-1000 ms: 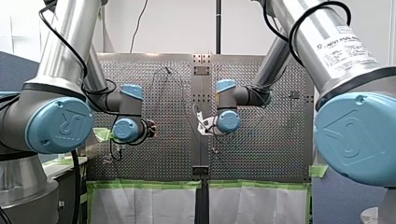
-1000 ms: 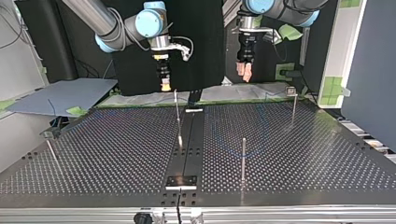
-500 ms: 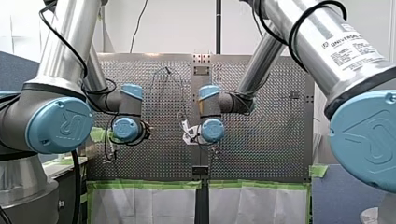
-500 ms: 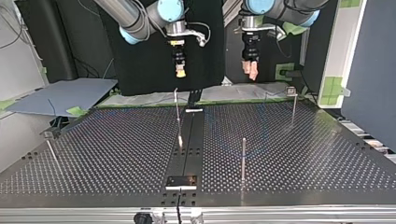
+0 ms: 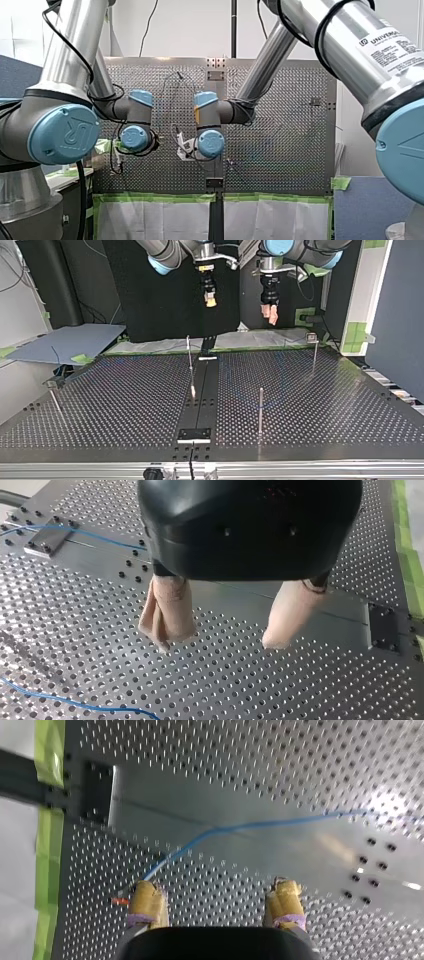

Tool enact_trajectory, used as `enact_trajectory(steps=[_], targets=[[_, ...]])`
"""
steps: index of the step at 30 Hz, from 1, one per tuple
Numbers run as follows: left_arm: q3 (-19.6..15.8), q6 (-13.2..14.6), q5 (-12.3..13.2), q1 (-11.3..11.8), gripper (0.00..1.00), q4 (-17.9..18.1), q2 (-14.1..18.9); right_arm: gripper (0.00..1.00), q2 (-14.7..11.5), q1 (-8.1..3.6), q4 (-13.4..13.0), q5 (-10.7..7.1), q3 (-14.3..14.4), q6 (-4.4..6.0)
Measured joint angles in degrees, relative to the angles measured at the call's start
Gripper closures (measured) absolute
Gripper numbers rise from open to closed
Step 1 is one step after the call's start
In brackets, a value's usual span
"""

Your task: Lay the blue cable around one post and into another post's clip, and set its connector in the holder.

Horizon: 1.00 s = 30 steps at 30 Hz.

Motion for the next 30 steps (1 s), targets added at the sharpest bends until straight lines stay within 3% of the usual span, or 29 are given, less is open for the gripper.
enact_trajectory(steps=[9, 15, 21, 30], targets=[[0.0, 0.2, -0.5, 0.1, 0.0, -1.9, 0.0, 0.0, 0.0, 4.65, 0.3, 0.08, 0.0, 0.08], [0.0, 0.2, -0.7, 0.2, 0.0, -2.3, 0.0, 0.0, 0.0, 7.33, 0.7, 2.37, 0.0, 0.53], [0.0, 0.3, -0.7, 0.2, 0.0, -2.5, 0.0, 0.0, 0.0, 7.1, 1.0, 5.78, 0.0, 0.06], [0.0, 0.2, -0.6, 0.5, 0.0, -2.5, 0.0, 0.0, 0.0, 5.49, 1.5, 10.63, 0.0, 0.62]])
